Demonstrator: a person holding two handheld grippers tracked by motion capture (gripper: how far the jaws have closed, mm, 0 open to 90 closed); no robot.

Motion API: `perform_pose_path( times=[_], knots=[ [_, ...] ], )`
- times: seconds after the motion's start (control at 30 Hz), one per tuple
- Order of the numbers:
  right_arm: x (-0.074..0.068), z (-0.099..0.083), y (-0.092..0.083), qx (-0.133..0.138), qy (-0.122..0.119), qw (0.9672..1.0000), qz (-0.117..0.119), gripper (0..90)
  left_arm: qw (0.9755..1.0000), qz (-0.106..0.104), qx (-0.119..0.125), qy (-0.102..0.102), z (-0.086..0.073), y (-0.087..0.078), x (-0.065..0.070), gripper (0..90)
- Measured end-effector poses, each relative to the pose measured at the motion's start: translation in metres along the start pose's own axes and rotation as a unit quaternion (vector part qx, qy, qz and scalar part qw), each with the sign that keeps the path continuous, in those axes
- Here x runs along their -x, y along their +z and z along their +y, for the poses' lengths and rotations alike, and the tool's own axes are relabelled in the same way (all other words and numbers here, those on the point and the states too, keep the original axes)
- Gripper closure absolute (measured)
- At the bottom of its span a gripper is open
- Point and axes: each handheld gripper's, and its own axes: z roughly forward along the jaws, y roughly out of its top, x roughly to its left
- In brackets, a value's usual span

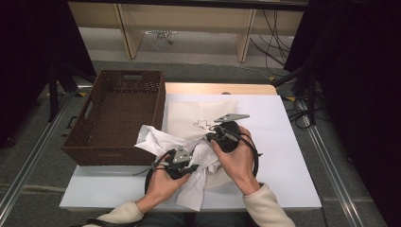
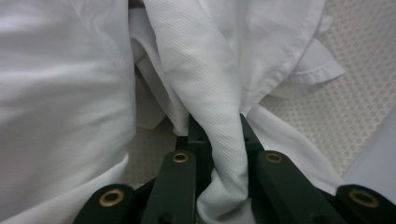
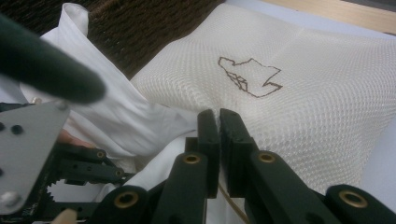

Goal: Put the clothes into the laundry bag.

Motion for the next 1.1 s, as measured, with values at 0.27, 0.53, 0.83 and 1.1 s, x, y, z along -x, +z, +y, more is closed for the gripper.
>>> perform_pose_path(
  times=[0.27, 0.53, 0.83, 1.1],
  knots=[
    [-0.001, 0.001, 0.000, 0.009, -0.008, 0.9999, -0.004, 88.5, 0.9991, -0.005, 0.042, -0.007, 0.011, -0.011, 0.003, 82.1],
    [-0.005, 0.002, -0.003, 0.005, -0.006, 0.9999, -0.008, 88.5, 0.9969, 0.001, 0.072, -0.029, 0.027, -0.018, 0.001, 82.3],
    [-0.004, 0.002, -0.002, 0.013, -0.012, 0.9998, -0.004, 88.6, 0.9955, -0.001, 0.091, -0.027, 0.043, -0.017, 0.006, 82.2],
    [-0.002, 0.002, -0.003, 0.013, -0.017, 0.9998, -0.007, 88.6, 0.9959, 0.019, 0.086, -0.022, 0.044, -0.002, -0.004, 81.4]
  ],
)
